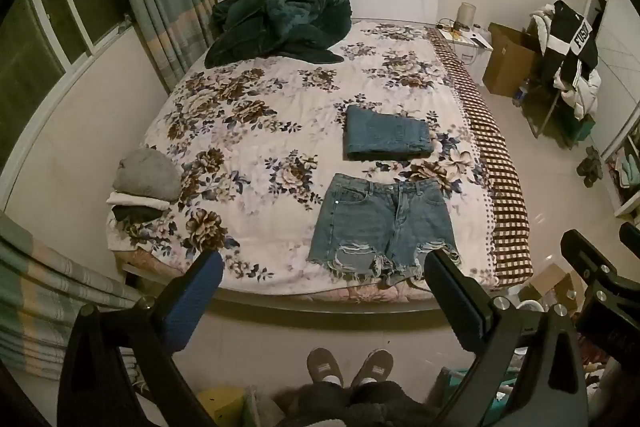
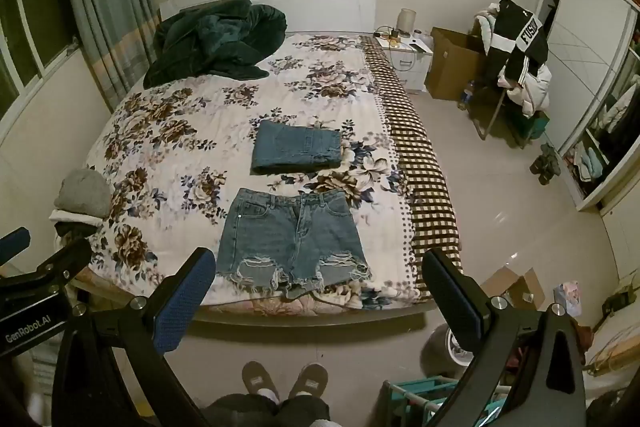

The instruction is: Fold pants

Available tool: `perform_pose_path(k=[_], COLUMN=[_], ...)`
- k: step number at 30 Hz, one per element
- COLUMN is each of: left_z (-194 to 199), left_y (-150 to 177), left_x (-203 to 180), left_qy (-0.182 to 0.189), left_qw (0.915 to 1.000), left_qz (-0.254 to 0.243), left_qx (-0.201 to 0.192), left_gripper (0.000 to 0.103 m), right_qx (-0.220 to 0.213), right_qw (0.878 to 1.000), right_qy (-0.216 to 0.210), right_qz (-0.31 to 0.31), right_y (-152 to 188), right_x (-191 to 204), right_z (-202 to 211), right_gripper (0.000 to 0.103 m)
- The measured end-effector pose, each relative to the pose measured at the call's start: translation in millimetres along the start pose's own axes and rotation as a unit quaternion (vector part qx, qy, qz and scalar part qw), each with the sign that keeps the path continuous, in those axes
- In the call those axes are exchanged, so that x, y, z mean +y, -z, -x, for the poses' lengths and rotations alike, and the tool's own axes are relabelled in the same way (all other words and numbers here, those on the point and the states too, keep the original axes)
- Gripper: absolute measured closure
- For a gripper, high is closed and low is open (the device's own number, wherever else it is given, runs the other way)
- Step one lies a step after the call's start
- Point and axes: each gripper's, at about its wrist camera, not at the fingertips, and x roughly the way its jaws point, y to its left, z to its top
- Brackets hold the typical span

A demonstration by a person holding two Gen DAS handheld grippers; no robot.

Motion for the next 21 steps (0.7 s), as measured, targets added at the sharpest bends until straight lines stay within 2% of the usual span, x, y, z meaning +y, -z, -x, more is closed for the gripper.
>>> perform_pose_path(k=[21], left_z=[0.1], left_y=[-0.3], left_x=[0.2], left_qy=[-0.001], left_qw=[1.0], left_qz=[0.001], left_qx=[-0.002], left_gripper=[0.0], right_qx=[-0.001], right_qw=[1.0], right_qy=[0.0], right_qz=[0.0], right_y=[0.5], right_x=[0.0], right_z=[1.4], right_gripper=[0.0])
